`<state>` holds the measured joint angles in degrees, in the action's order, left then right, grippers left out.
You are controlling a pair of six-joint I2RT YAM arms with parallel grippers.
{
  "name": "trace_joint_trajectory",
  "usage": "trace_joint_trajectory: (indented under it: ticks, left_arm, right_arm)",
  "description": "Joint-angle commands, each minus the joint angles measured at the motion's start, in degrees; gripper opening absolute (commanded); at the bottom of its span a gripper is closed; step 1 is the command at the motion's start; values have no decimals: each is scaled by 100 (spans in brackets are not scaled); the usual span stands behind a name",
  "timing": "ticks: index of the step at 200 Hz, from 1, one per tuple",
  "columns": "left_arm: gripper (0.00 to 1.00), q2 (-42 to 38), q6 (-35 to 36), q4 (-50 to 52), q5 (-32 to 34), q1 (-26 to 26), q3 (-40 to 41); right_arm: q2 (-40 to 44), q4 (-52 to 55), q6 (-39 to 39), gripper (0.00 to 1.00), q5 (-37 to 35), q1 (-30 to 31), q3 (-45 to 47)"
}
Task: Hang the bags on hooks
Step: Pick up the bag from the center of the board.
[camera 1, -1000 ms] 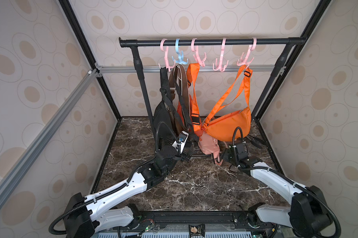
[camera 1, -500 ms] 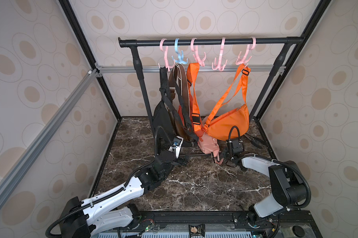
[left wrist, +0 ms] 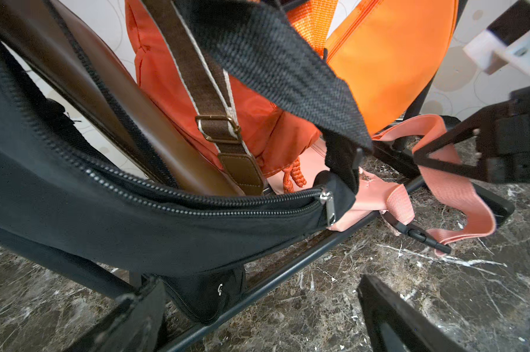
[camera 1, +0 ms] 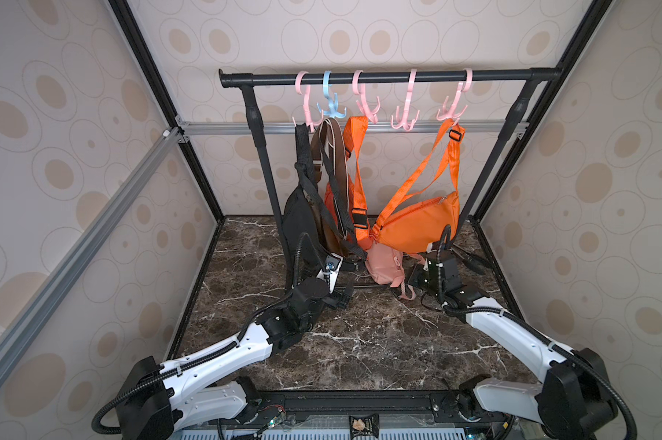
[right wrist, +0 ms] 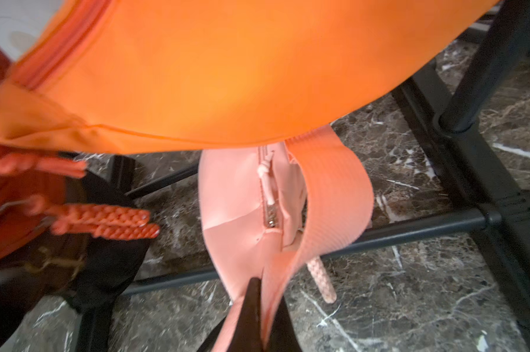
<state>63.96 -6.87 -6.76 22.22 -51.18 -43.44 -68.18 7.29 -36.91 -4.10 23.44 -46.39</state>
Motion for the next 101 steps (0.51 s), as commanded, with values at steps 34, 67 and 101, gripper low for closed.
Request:
trace_joint_trajectory:
  ticks: [34,67,101]
  left_arm:
    - [100,55,-34,82,189,-15,-358]
    - [100,7,2,96,213,-16,-380]
    - [100,-182,121,-5,119,-15,-355]
  right_arm:
    - [948,1388,469,0,1315,502,-1095]
    - [1126,2009,768,0,1891,853,-1981]
    - [1355,1956,906,0,2700,974,-2559]
